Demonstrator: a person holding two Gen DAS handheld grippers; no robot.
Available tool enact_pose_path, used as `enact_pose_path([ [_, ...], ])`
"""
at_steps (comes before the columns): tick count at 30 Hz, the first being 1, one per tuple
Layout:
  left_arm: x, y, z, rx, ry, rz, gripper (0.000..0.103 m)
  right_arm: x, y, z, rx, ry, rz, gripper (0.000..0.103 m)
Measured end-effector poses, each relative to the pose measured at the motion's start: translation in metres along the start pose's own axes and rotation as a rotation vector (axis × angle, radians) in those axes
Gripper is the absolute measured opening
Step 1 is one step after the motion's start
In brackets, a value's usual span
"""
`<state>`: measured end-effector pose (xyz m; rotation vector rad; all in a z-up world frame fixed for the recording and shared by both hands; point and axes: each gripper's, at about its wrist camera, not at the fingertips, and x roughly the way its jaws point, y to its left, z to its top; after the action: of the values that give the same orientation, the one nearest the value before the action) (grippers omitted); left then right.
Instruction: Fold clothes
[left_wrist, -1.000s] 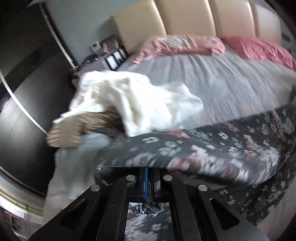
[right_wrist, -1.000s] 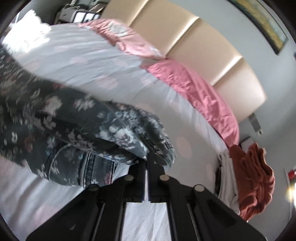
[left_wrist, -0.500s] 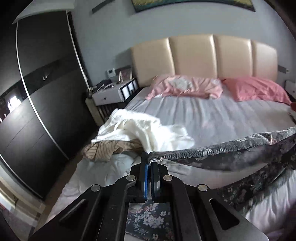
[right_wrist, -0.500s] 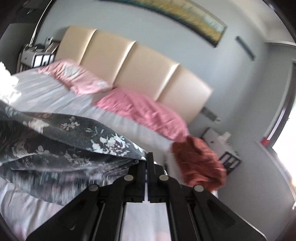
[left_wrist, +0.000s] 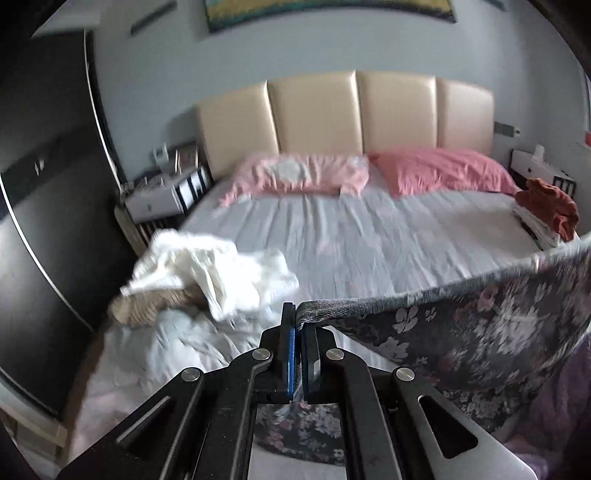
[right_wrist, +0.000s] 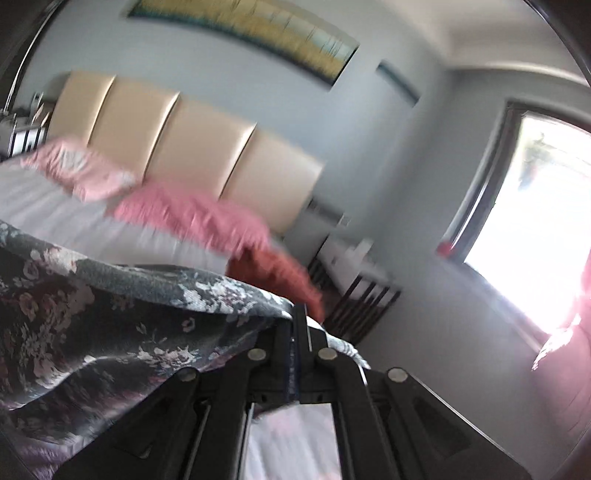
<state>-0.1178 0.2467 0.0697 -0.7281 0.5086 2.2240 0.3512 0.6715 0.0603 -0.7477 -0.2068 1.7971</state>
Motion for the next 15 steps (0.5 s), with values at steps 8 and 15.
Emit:
enact_pose_path([
  [8, 0.119, -0.009, -0.008, 0.017, 0.204, 0.067, 0.003, 0.104, 0.081, -0.015, -0.122, 0.160, 0.064, 0.001],
  [15, 0.233, -0.003, 0.006, 0.014, 0.363, 0.109, 0.003, 0.218, 0.152, -0.002, -0.183, 0.313, 0.157, 0.001],
])
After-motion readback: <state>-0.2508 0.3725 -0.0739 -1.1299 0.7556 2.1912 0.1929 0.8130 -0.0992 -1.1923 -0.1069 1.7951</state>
